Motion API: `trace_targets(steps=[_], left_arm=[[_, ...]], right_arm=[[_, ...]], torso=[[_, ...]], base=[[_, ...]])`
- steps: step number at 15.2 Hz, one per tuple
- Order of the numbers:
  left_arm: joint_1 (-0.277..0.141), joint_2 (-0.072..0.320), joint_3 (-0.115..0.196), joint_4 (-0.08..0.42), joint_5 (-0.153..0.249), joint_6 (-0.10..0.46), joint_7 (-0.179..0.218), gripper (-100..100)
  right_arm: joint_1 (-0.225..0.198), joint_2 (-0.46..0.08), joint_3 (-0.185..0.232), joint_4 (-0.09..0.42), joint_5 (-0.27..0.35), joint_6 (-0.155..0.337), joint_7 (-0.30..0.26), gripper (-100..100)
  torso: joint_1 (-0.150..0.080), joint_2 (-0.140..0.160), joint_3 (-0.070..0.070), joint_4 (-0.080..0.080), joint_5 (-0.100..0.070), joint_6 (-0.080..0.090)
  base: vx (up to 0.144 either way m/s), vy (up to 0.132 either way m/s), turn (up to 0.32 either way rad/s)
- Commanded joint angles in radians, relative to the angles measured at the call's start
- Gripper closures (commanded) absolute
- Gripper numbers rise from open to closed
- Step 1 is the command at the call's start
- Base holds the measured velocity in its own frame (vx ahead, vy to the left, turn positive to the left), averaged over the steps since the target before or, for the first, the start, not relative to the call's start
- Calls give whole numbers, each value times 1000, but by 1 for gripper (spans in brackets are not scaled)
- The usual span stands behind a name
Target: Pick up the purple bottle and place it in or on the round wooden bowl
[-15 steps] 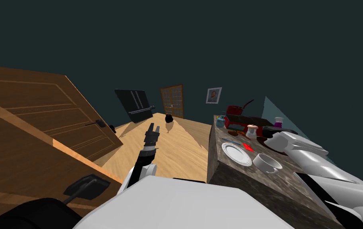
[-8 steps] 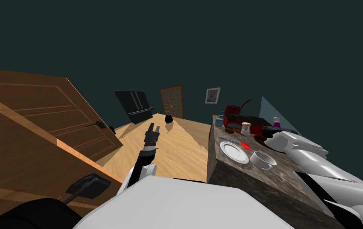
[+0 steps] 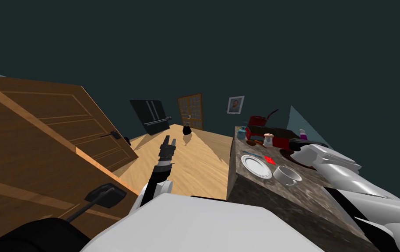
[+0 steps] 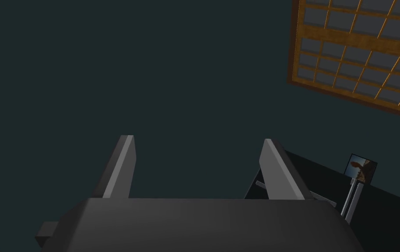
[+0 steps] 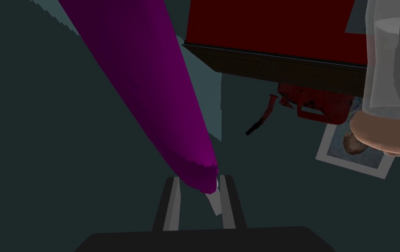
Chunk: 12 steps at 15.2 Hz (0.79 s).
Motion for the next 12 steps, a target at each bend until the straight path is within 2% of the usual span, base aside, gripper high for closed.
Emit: trace_targets(steps=[1, 4, 10, 12], left_arm=[[0, 0, 0, 0, 0, 0, 0, 0], [0, 0, 0, 0, 0, 0, 0, 0], [0, 0, 0, 0, 0, 0, 0, 0], [0, 0, 0, 0, 0, 0, 0, 0]], right_arm=[[-11, -3, -6, 16, -9, 0, 10, 100], [-22, -4, -11, 29, -17, -2, 19, 100], [-53, -6, -26, 68, -40, -4, 43, 100], [-52, -5, -25, 67, -37, -5, 40, 100]], torso=[[0, 0, 0, 0, 0, 0], [-5, 2, 1, 1, -1, -1], [-7, 3, 2, 1, -1, -2], [-8, 3, 2, 1, -1, -1]], base=[[-52, -86, 35], [-72, -130, 52], [-87, -134, 145], [-80, -125, 59]])
